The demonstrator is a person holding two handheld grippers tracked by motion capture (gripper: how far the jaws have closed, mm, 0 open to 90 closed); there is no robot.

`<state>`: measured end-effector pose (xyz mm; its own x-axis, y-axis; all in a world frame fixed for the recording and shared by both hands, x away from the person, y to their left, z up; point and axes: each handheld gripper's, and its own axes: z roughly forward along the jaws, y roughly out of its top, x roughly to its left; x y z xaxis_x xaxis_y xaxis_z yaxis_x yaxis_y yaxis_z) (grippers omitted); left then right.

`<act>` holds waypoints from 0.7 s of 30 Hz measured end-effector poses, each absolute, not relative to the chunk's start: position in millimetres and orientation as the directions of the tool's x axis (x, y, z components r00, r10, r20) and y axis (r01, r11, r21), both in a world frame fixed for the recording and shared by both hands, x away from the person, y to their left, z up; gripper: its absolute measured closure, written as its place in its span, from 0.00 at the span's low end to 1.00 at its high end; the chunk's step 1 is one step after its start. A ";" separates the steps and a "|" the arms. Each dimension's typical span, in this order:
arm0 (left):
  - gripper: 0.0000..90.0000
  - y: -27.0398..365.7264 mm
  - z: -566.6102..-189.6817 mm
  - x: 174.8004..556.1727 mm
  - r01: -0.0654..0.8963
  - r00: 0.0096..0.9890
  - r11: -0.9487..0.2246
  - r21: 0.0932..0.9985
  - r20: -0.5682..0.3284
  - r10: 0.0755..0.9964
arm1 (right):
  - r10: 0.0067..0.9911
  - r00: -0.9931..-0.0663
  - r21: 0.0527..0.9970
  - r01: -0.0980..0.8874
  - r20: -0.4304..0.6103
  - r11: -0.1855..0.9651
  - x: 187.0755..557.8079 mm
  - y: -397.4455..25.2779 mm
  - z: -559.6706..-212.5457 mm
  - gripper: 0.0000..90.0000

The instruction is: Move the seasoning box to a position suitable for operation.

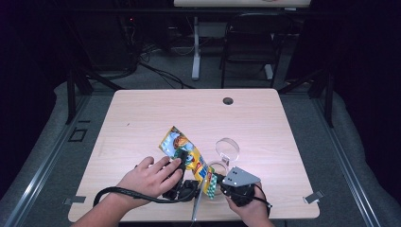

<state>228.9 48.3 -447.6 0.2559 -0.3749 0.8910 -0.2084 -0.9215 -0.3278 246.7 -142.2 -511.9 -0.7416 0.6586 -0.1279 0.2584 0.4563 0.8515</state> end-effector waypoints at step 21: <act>0.91 44.3 -445.3 227.6 -0.241 0.254 -0.921 -0.306 0.896 -0.364 | 0.683 -0.723 0.865 0.270 -0.109 0.424 240.9 -147.3 -513.1 1.00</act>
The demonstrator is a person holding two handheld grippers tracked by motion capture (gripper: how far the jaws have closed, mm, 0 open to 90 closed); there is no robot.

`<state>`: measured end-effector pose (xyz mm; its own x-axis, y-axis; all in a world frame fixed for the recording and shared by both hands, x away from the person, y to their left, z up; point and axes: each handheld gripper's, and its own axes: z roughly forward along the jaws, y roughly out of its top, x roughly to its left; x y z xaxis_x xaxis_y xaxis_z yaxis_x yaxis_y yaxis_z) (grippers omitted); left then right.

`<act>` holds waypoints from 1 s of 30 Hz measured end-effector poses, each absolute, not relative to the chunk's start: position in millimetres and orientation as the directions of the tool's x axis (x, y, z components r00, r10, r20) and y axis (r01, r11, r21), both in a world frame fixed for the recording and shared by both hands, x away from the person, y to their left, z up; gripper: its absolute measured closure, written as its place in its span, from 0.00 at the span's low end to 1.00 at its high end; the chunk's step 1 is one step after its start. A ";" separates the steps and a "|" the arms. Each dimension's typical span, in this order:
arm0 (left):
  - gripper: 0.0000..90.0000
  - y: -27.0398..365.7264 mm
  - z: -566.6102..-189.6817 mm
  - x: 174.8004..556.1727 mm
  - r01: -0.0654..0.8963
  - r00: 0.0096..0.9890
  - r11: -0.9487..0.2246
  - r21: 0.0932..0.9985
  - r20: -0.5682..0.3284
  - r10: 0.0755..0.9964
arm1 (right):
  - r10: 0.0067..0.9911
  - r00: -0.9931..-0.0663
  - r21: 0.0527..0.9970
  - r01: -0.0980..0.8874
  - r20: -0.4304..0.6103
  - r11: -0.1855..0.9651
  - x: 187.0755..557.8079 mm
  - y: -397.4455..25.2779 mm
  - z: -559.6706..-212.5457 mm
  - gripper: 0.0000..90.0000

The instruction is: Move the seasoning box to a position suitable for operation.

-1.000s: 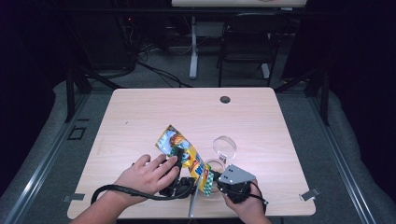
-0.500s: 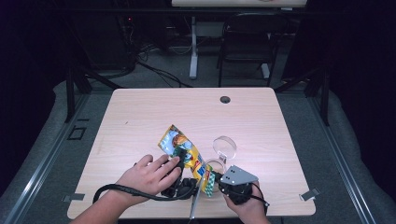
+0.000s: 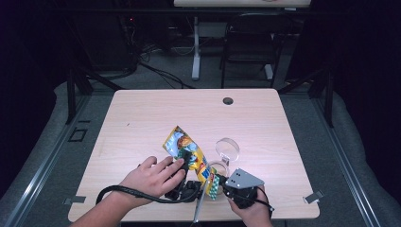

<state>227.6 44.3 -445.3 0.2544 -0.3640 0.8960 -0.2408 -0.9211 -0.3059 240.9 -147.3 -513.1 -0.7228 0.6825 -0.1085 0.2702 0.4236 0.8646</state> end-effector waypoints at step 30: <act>0.91 43.8 -438.5 228.1 -0.235 0.269 -0.924 -0.300 0.894 -0.359 | 0.671 -0.736 0.871 0.274 -0.083 0.408 241.5 -145.6 -512.1 1.00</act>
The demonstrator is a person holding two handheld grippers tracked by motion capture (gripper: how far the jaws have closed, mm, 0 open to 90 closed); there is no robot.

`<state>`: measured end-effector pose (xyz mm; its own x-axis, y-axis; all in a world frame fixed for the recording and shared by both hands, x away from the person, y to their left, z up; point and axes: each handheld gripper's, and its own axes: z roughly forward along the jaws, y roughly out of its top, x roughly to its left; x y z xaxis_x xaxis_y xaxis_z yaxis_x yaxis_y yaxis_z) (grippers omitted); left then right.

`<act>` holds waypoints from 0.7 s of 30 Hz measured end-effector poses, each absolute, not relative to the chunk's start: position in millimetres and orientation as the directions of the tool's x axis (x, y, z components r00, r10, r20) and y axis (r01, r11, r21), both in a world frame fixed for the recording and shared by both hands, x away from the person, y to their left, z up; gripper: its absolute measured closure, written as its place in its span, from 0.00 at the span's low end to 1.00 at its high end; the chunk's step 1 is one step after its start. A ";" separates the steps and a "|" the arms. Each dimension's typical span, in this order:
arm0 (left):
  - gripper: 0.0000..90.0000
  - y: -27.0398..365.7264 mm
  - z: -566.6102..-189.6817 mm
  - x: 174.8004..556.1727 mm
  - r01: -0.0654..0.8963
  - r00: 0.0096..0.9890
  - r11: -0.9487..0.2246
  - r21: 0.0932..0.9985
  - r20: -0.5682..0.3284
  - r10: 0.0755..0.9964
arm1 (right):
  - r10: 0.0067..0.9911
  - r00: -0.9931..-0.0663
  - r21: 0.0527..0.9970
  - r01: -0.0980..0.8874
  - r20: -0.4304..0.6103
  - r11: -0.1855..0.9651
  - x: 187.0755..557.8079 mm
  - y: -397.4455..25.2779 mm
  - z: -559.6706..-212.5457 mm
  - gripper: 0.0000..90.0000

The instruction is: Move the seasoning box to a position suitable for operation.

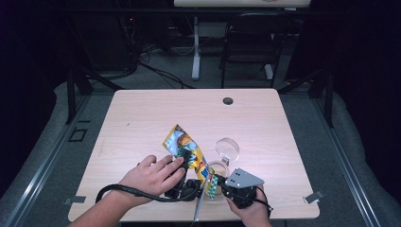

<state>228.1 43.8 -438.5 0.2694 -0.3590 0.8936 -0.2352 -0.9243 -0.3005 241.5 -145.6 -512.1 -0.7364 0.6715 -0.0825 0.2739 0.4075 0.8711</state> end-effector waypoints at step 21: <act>0.91 42.8 -434.9 230.4 -0.255 0.274 -0.923 -0.287 0.894 -0.353 | 0.667 -0.742 0.871 0.280 -0.070 0.403 240.3 -144.5 -511.1 1.00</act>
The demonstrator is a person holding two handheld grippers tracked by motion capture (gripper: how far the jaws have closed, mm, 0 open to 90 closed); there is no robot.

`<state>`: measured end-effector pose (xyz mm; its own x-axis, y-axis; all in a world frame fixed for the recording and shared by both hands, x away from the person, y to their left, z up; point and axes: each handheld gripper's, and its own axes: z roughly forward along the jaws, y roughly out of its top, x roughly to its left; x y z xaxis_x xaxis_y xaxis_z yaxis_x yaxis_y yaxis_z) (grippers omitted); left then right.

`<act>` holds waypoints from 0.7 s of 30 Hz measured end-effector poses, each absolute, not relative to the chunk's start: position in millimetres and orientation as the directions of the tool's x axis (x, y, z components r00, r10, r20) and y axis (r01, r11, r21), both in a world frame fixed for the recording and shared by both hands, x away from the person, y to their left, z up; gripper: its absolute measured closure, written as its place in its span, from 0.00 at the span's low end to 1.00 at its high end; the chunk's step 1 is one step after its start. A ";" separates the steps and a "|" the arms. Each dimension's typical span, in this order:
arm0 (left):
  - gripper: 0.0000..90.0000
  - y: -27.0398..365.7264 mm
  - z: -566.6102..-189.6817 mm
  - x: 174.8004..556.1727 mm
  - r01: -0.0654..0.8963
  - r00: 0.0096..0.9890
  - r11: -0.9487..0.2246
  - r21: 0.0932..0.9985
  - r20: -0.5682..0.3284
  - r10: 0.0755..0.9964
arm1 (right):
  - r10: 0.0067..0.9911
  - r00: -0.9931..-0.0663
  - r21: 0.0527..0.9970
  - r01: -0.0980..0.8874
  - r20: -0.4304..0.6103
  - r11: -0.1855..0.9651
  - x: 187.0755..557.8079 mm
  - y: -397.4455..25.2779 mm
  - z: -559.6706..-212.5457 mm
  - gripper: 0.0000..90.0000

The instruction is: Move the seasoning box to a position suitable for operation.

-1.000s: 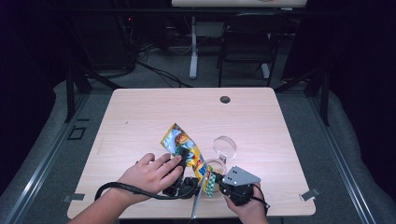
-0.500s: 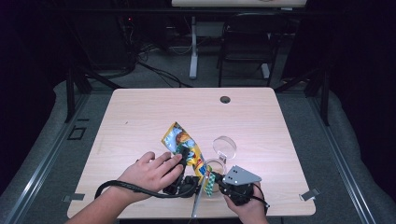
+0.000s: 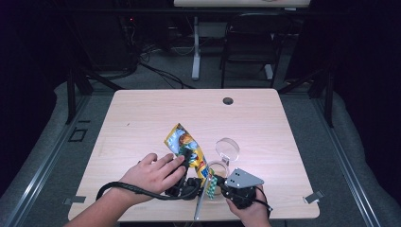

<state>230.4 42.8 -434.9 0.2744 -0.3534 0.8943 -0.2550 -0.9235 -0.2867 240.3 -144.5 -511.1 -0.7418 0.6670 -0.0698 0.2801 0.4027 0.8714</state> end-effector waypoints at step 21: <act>0.92 38.9 -431.1 227.4 -0.258 0.250 -0.913 -0.317 0.890 -0.380 | 0.672 -0.739 0.884 0.285 -0.044 0.371 241.3 -145.6 -512.5 1.00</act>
